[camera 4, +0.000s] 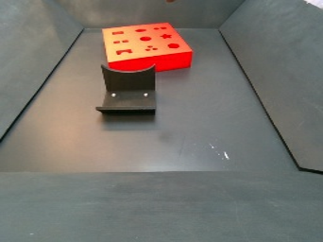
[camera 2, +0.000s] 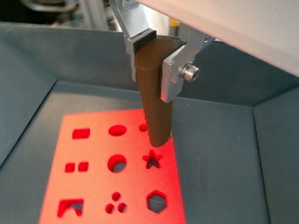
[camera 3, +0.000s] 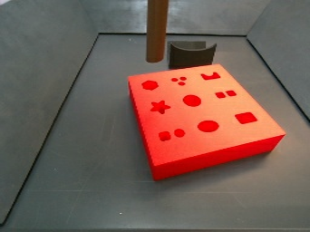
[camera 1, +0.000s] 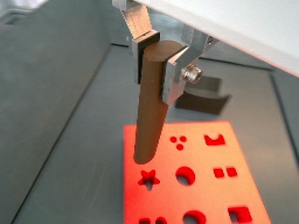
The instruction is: Insert the oval object.
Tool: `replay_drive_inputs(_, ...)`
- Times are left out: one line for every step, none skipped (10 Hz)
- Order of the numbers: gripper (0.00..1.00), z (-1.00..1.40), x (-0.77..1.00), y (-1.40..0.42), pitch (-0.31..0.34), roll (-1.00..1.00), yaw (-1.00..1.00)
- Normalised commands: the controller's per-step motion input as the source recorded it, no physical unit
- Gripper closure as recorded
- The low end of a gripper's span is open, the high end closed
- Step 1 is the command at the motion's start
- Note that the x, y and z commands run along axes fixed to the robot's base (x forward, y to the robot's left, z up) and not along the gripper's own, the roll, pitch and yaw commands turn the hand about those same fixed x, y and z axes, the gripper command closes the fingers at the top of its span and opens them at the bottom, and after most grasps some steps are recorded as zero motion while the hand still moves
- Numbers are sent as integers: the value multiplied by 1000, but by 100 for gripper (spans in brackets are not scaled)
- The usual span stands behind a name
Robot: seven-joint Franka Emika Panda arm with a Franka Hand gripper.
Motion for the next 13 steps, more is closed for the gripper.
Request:
replay_drive_inputs(100, 126, 43, 91, -276, -176, -846)
replay_drive_inputs(100, 137, 103, 14, -279, -81, -791)
replay_drive_inputs(100, 86, 100, 0, -224, 0, -849)
replay_drive_inputs(100, 0, 109, -77, -149, 70, -894)
replay_drive_inputs(100, -29, 100, -114, -84, 136, -923)
replay_drive_inputs(100, -177, 109, -126, -84, 203, -909)
replay_drive_inputs(100, -451, 123, -89, -31, 357, -786)
replay_drive_inputs(100, -460, 360, -217, 0, 460, -466)
replay_drive_inputs(100, -197, 689, -326, 0, 427, -137)
replay_drive_inputs(100, 0, 817, -454, -16, 301, -80)
replay_drive_inputs(100, 63, 889, -543, 0, 316, 0)
replay_drive_inputs(100, 83, 934, -526, 0, 309, 0)
replay_drive_inputs(100, 0, 891, -557, 0, 287, 0)
